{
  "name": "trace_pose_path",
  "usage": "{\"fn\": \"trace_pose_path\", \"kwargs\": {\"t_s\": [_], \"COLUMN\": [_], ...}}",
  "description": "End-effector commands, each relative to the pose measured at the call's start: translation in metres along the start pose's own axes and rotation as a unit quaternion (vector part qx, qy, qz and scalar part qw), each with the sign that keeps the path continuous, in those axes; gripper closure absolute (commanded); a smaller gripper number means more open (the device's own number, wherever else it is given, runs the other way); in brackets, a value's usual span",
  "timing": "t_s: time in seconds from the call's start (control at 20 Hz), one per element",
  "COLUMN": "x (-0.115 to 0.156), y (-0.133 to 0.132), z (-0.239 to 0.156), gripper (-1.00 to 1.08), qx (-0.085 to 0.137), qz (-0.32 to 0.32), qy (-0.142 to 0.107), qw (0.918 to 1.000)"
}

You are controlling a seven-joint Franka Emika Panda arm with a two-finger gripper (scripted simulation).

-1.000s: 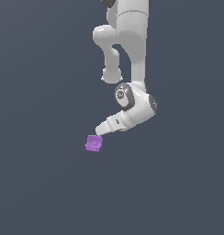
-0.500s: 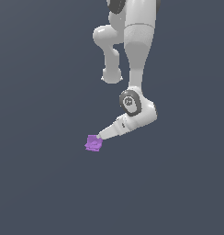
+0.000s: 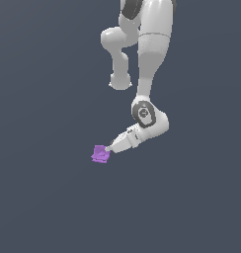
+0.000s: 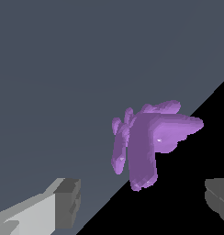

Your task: Pick up the object and move it to a goal position.

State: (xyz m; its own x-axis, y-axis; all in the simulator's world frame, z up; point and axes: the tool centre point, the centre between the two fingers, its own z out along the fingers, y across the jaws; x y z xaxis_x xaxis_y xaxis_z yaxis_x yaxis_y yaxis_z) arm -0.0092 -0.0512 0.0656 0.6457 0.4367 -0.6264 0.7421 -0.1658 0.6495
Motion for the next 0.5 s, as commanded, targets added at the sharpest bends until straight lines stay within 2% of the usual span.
{"fn": "trace_pose_path", "kwargs": {"t_s": [0.0, 0.2, 0.45], "x": [0.0007, 0.0013, 0.0013], "y": [0.0016, 0.0025, 0.0024], "z": [0.0006, 0.0008, 0.0061], "gripper": [-1.0, -1.0, -1.0], "qx": [-0.014, -0.023, -0.021], "qz": [-0.007, -0.013, -0.012], "qy": [-0.002, -0.004, -0.003], "qw": [0.9999, 0.9997, 0.9997]}}
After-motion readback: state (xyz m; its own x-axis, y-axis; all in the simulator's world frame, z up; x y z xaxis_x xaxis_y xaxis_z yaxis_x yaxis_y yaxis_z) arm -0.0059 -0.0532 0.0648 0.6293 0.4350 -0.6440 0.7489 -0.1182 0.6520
